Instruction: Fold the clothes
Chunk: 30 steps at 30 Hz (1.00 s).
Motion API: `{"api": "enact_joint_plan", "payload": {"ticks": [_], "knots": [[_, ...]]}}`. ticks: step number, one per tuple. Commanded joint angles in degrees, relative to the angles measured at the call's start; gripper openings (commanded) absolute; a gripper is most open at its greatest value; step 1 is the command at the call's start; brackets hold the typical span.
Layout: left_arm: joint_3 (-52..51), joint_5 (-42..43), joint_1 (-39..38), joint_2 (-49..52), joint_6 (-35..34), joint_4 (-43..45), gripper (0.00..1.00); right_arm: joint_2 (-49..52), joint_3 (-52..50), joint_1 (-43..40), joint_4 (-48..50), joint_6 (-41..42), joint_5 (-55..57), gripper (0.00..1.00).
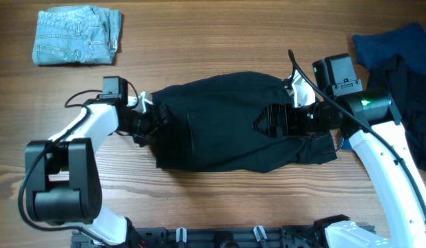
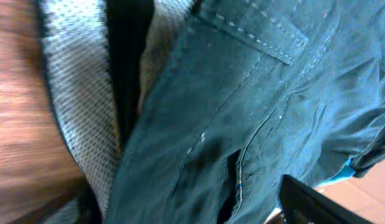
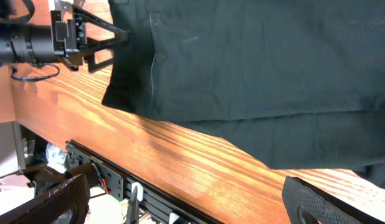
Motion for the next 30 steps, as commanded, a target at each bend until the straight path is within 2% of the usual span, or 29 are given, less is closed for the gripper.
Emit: {"api": "enact_joint_plan", "payload": {"ticks": [1, 3, 4, 7, 11, 16, 19, 23, 26, 30], "knots": [[-3.1, -4.7, -1.8, 7.0, -0.4, 1.4, 0.68, -0.7, 1.1, 0.2, -0.5, -0.9, -1.3, 1.00], [-3.1, -4.9, -1.6, 7.1, -0.4, 1.7, 0.50, -0.7, 1.1, 0.2, -0.5, -0.9, -1.3, 1.00], [-3.1, -4.9, -1.6, 7.1, -0.4, 1.9, 0.36, -0.7, 1.1, 0.2, -0.5, -0.9, -1.3, 1.00], [-3.1, -5.7, -1.3, 7.1, -0.4, 2.1, 0.05, -0.7, 1.1, 0.2, -0.5, -0.9, -1.3, 1.00], [-2.8, -10.8, -0.4, 7.1, -0.6, 1.5, 0.04, -0.7, 1.1, 0.2, -0.5, -0.9, -1.3, 1.00], [3.5, -17.6, 3.7, 7.0, -2.5, -7.7, 0.04, -0.7, 1.1, 0.2, -1.2, -1.1, -0.6, 1.00], [11.4, -21.2, 6.4, 7.0, -2.5, -17.5, 0.04, -0.7, 1.0, 0.2, -1.6, -2.4, -0.2, 1.00], [27.0, -31.8, 8.3, 7.0, -2.8, -33.8, 0.04, -0.7, 1.0, 0.2, -1.8, -2.4, 1.6, 1.00], [38.1, -39.4, 8.3, 7.0, -5.7, -43.7, 0.04, -0.7, 1.0, 0.2, -1.8, -2.4, 2.3, 1.00], [49.2, -40.3, 7.7, 6.9, -5.5, -51.8, 0.04, -0.7, 1.0, 0.2, -1.8, -2.4, 2.4, 1.00]]}}
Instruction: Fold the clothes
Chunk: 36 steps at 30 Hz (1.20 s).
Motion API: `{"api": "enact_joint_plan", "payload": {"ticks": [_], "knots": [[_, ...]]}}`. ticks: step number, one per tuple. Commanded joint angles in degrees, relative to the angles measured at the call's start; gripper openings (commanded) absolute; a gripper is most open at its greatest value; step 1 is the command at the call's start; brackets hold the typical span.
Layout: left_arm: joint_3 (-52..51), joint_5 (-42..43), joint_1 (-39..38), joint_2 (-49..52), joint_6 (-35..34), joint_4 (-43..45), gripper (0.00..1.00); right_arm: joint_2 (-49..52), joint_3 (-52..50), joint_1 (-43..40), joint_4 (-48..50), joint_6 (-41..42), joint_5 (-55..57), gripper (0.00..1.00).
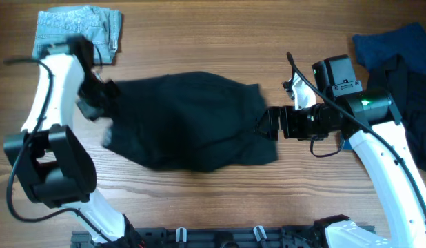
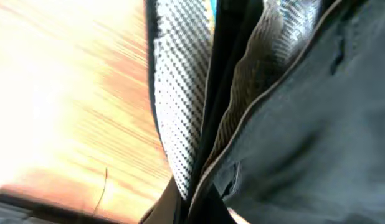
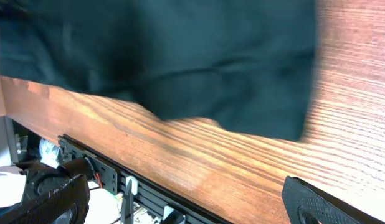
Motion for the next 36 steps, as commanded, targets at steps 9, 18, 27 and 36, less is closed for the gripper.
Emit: {"api": "enact_joint_plan", "payload": {"ticks": [9, 18, 27, 36], "knots": [[19.1, -6.4, -3.6, -2.8, 2.2, -7.3, 0.04, -0.7, 0.9, 0.2, 0.2, -2.3, 1.2, 1.00], [53.1, -6.4, -14.1, -10.4, 1.8, -15.3, 0.04, -0.7, 0.8, 0.2, 0.6, -2.3, 1.2, 1.00], [65.5, -4.8, -17.4, -22.5, -0.5, -14.8, 0.04, -0.7, 0.8, 0.2, 0.4, -2.3, 1.2, 1.00], [65.5, -3.6, -17.4, -23.8, 0.0, -15.2, 0.04, -0.7, 0.8, 0.2, 0.4, -2.0, 1.0, 1.00]]}}
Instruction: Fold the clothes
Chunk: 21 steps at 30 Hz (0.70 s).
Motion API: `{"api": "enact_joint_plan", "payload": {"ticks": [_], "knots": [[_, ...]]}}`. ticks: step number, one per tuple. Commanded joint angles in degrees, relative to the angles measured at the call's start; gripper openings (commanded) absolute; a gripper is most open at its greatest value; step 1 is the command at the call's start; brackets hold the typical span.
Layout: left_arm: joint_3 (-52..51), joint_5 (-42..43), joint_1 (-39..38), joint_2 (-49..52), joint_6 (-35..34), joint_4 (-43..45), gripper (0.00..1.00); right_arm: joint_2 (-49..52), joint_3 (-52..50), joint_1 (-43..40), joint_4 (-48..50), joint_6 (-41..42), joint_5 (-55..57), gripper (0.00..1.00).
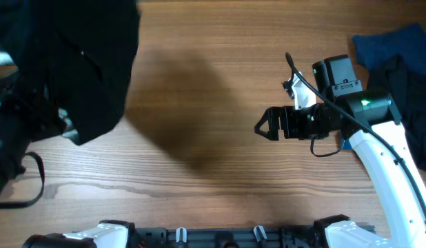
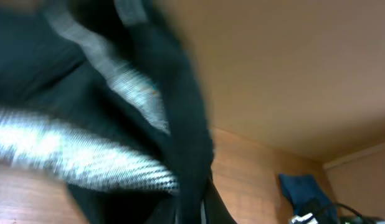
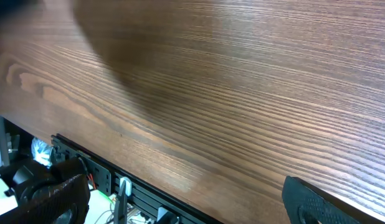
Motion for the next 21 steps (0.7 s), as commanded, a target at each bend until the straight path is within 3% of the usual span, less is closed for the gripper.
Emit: {"api": "enact_joint_plan", "payload": {"ticks": [1, 21], "knots": [[-0.3, 4.8, 0.0, 2.9, -0.1, 0.3, 0.04, -0.7, 0.8, 0.2, 0.1, -0.8, 0.3, 1.00], [-0.3, 11.5, -1.8, 7.9, -4.5, 1.1, 0.04, -0.7, 0.8, 0.2, 0.7, 2.3, 2.2, 1.00]]}}
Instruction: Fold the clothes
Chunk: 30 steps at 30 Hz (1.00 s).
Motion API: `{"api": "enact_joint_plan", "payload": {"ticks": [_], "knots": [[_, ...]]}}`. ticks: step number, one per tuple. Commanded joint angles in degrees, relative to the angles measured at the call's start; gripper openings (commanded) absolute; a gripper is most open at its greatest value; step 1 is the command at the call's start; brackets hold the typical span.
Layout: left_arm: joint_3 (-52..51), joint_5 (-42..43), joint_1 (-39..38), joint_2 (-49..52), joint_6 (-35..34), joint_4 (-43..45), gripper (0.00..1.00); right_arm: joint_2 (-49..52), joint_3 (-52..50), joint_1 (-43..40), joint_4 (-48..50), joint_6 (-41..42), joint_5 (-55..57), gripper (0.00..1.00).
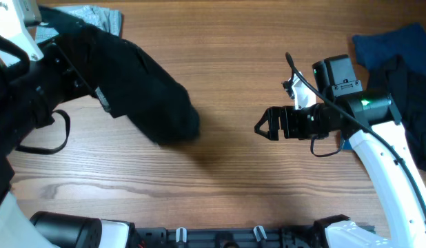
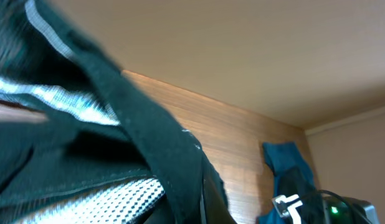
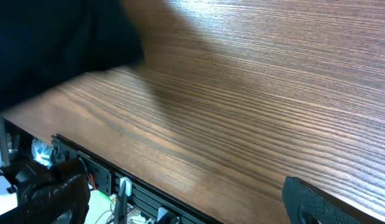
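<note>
A black garment (image 1: 140, 79) with a grey mesh lining (image 2: 86, 199) hangs from my raised left gripper (image 1: 82, 81), which is shut on it. The cloth stretches from the upper left of the overhead view down to its low end (image 1: 178, 127) at the table. In the left wrist view the fabric fills the left and hides the fingers. My right gripper (image 1: 260, 129) stands open over bare wood right of the middle, apart from the cloth. Its fingertips (image 3: 311, 202) show at the bottom corners of its wrist view, with the garment (image 3: 49, 43) far off at upper left.
Folded light jeans (image 1: 103, 15) lie at the far left edge, mostly covered by the hanging garment. A heap of dark blue clothes (image 1: 399, 52) sits at the far right. The table's front rail (image 3: 127, 193) runs along the near edge.
The black garment, held high at the top left corner, now hangs lower and reaches further right toward the table's middle. The right arm has not moved.
The black garment lay spread in the middle with a gripper at each end. Then it had shifted left in the left gripper, and the right gripper was off it and open. Later it hung high at top left; now it hangs lower.
</note>
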Motion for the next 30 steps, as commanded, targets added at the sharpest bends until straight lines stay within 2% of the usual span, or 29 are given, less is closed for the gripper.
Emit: {"api": "enact_joint_plan", "payload": {"ticks": [1, 11, 17, 21, 25, 30], "knots": [[0.7, 3.5, -2.5, 2.1, -3.1, 1.6, 0.04, -0.7, 0.8, 0.2, 0.7, 2.1, 2.6, 1.00], [0.7, 7.9, -18.3, 15.6, -5.9, 11.5, 0.04, -1.4, 0.8, -0.6, -0.4, 3.6, 4.2, 1.00], [0.7, 9.3, -25.3, 18.8, -9.2, 21.2, 0.04, -2.9, 0.9, -8.7, -3.8, 2.5, 5.9, 1.00], [0.7, 18.2, -27.4, 18.6, -11.0, 27.6, 0.04, -3.4, 0.9, -16.1, -5.0, 2.3, 5.9, 1.00], [0.7, 19.2, -28.5, 18.6, -10.0, 28.0, 0.04, -4.3, 0.9, -20.4, -6.1, -0.4, 3.4, 1.00], [0.6, 19.6, -28.3, 18.8, -7.7, 20.9, 0.04, -5.8, 0.9, -24.7, -6.9, -1.6, 3.2, 1.00]]}}
